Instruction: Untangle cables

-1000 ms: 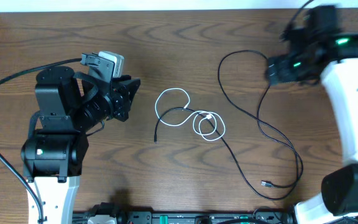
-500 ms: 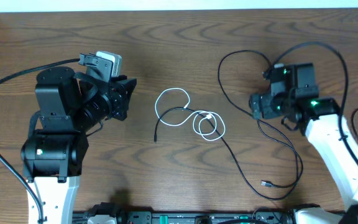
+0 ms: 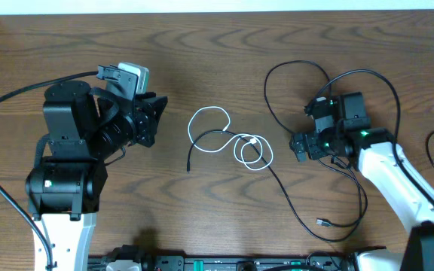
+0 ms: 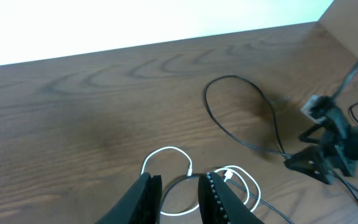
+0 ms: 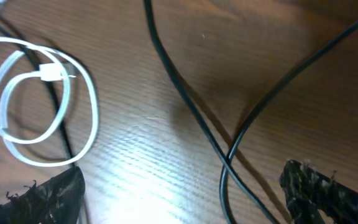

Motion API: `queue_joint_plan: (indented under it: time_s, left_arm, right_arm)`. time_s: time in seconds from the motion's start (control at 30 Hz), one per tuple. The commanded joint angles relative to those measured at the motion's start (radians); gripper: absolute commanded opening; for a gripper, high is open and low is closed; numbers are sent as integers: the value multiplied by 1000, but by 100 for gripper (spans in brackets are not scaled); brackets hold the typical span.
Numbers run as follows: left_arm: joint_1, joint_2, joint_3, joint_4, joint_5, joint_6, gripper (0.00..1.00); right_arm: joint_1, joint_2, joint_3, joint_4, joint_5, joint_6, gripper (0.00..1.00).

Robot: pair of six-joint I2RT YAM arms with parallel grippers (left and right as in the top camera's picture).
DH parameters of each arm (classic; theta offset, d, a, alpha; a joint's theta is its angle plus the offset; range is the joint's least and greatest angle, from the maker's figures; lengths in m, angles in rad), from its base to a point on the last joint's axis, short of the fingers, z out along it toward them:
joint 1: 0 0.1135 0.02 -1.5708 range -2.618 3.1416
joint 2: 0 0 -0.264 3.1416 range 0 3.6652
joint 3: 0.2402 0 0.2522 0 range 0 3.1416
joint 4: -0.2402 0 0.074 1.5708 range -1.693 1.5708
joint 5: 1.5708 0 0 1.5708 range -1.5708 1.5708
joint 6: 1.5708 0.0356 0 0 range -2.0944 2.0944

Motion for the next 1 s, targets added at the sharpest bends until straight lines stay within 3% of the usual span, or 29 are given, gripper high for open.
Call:
queue_joint_plan:
  time_s: [0.0,0.5,0.7,0.97]
  left_arm:
    - [3,-7,-1,-11,21,14,26]
    - [3,-8,-1,-12,21,18,26]
    - [3,-15,-1,-12,21,18,26]
    - [3,-46,-1,-20,21,26,26]
  right_arm:
    - [4,74,-7,27,39,-18,96]
    - [-12,199,-7,78,103,-13,95]
    - [-11,206,-7,71,102,-18,90]
    - [-11,206,-7,9,101,-19,56]
